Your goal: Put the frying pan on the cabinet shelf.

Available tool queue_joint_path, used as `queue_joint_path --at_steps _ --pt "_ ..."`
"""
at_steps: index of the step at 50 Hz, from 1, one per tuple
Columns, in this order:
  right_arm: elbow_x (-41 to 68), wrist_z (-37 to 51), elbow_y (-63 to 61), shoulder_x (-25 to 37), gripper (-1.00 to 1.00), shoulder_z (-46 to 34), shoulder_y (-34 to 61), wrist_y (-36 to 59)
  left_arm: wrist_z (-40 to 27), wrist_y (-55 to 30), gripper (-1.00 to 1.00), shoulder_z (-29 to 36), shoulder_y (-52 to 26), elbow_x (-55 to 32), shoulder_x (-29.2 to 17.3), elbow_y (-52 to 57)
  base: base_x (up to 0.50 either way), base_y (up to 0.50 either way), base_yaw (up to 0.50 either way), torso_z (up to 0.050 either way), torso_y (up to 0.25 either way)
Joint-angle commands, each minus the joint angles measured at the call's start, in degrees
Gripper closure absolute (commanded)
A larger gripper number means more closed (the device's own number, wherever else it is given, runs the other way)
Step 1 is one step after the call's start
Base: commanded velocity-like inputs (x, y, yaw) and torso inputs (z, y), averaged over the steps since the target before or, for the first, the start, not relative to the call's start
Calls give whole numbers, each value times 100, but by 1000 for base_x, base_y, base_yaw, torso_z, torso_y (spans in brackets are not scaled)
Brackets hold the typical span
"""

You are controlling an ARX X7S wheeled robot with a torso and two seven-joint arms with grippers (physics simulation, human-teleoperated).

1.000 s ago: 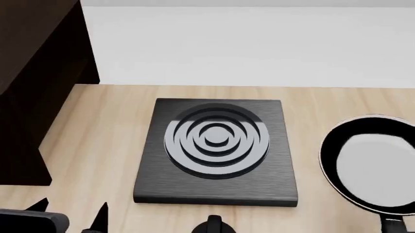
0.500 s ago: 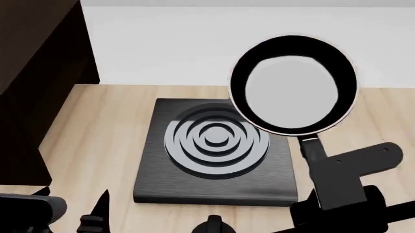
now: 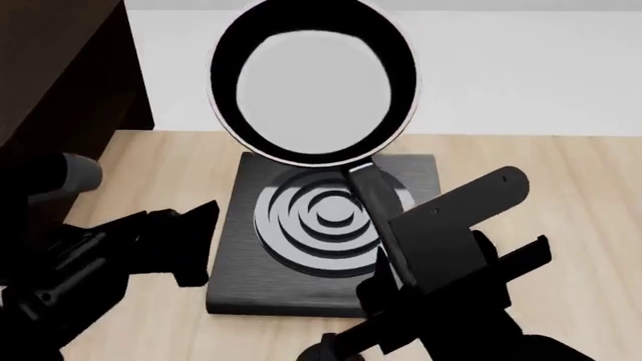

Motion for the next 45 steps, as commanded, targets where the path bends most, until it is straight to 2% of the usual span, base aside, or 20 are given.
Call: queue_joint_path --at_steps 1,3,7,13,28,29,32,35,45 --pt "-177 -101 -216 -157 100 -34 217 7 -208 -419 -100 -382 -434 -1029 70 -376 0 0 0 0 10" --pt "-167 -86 -284 -165 100 -40 245 5 -196 -370 -100 -400 -381 -996 17 -273 0 0 0 0 0" --pt "-142 -74 -351 -199 100 -96 303 40 -380 -584 -100 -467 -296 -1500 -4 -123 0 0 0 3 3" --pt "-67 -14 -415 -258 100 -85 341 115 -823 -615 -100 -629 -184 -2307 220 -254 0 0 0 0 2" --pt "-53 2 -445 -295 100 -198 424 95 -772 -570 -100 -456 124 -2471 379 -86 0 0 0 1 1" --pt "0 29 -459 -315 100 -164 430 157 -1020 -570 -100 -473 96 -2772 413 -189 0 0 0 0 0" --pt "43 42 -466 -327 100 -139 417 176 -1026 -545 -100 -450 64 -2751 413 -232 0 0 0 0 3" --pt "82 59 -495 -334 100 -124 394 190 -1369 -410 -100 -524 1 -3121 512 -415 0 0 0 0 0" --pt "102 115 -588 -350 100 -225 351 205 -1657 -283 -100 -432 -219 -3480 643 -535 0 0 0 0 2"
